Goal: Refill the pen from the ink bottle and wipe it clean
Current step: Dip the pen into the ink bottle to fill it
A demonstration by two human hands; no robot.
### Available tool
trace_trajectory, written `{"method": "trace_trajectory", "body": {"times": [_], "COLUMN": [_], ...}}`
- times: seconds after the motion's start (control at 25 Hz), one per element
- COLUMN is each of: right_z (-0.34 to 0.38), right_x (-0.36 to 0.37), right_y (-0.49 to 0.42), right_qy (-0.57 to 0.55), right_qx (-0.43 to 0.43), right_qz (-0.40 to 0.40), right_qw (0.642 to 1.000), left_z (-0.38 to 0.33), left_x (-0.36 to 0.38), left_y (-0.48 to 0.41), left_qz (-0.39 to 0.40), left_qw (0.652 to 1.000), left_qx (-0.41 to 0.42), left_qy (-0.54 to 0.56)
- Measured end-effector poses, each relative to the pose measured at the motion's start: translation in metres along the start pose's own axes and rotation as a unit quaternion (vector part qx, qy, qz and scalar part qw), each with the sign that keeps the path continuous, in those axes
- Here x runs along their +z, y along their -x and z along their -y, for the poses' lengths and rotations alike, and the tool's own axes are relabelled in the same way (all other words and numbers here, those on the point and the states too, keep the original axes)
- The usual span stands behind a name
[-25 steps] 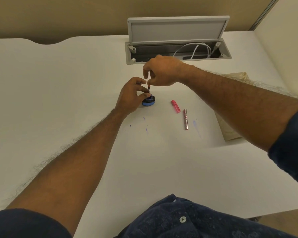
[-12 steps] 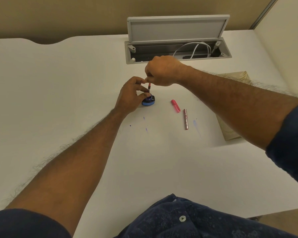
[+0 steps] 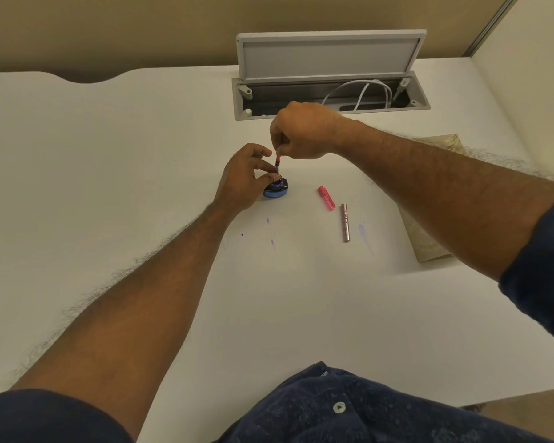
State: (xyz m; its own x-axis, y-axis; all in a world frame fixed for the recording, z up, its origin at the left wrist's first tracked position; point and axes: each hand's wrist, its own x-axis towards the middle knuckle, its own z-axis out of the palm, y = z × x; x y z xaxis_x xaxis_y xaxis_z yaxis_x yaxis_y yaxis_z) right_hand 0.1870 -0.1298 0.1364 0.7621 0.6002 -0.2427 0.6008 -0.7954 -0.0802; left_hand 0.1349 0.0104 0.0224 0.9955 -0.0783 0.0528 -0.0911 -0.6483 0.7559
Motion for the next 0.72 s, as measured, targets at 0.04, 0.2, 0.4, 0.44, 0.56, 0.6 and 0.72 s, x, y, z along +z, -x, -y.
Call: {"method": "trace_trajectory", "body": {"times": [0.04,0.2,0.4,0.44,0.56,0.6,0.72], "right_z": [0.0005,0.0020,0.0041,0.0039,0.0016,0.0005,-0.0029], "right_x": [0.0011,0.0050,0.0097,0.0098,0.0093,0.0082,0.0044], "right_y": [-0.0001,-0.0001,-0.0031,-0.0037,-0.0057,-0.0054,-0.0018], "right_qy": [0.003,0.017,0.012,0.011,-0.006,-0.022,-0.067], "right_qx": [0.005,0.014,0.024,0.027,0.039,0.043,0.032], "right_qz": [0.001,0.001,-0.002,-0.005,-0.014,-0.015,-0.016], "right_qw": [1.000,1.000,1.000,1.000,0.999,0.999,0.997], "left_z": [-0.0005,-0.0012,-0.0010,-0.0010,-0.0014,-0.0011,-0.0006], "left_x": [0.0001,0.0013,0.0024,0.0022,0.0006,0.0001,-0.0004], "left_y": [0.0000,0.0000,0.0008,0.0006,0.0002,0.0001,0.0001], "left_qz": [-0.001,0.000,0.001,0.001,0.000,-0.001,0.000], "left_qw": [1.000,1.000,1.000,1.000,1.000,1.000,1.000], "left_qx": [-0.002,-0.007,-0.010,-0.009,-0.007,-0.006,-0.001], "left_qy": [-0.002,-0.006,-0.001,-0.001,-0.001,0.000,0.001]}}
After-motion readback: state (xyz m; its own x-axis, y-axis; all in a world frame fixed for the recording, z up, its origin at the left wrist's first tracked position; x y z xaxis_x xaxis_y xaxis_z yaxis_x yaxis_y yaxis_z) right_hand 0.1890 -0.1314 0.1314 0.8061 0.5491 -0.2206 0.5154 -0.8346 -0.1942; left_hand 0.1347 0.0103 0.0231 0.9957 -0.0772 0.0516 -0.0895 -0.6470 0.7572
